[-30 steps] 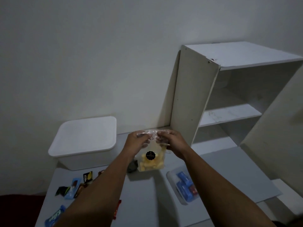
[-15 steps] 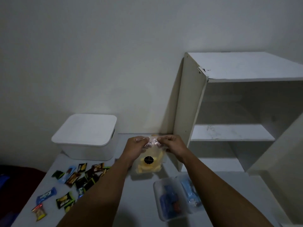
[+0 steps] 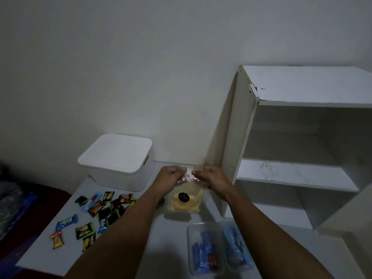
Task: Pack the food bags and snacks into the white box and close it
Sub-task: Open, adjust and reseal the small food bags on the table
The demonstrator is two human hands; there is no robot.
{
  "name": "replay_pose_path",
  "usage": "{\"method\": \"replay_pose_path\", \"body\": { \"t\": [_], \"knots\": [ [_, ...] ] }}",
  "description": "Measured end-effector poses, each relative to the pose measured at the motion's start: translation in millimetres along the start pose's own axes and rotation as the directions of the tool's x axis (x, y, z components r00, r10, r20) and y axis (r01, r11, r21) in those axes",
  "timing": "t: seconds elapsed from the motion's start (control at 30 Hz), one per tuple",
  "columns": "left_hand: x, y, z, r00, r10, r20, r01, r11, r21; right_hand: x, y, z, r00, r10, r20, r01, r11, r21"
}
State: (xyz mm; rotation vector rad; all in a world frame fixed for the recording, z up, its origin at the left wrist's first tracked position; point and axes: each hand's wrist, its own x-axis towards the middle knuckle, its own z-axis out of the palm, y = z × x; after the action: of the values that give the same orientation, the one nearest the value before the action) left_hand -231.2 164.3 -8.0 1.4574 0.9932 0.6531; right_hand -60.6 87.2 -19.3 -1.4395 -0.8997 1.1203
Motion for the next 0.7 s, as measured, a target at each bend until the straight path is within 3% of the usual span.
{"method": "replay_pose_path", "body": {
  "t": [0.13, 0.27, 0.43, 0.7],
  "knots": [
    [1, 1, 3, 1.0, 0.008, 0.019, -0.009, 0.998, 0.055, 6, 3, -3, 1.0, 0.002, 0.023, -0.002, 1.0, -0.004],
    [7, -3, 6, 0.996, -0.049, -0.072, 0.045, 0.997, -0.058, 9, 7, -3, 0.999, 0.036, 0.009, -0.037, 0.998, 0.06],
    [12, -8, 4, 0.989, -0.026, -0.148, 0.03, 0.999, 0.024, 8, 9, -4, 0.998, 0.066, -0.005, -0.065, 0.992, 0.11],
    [11, -10, 4, 0.979, -0.049, -0.2, 0.04, 0.998, -0.048, 9, 13, -3, 0.994, 0.081, -0.068, -0.073, 0.99, 0.122]
  ]
}}
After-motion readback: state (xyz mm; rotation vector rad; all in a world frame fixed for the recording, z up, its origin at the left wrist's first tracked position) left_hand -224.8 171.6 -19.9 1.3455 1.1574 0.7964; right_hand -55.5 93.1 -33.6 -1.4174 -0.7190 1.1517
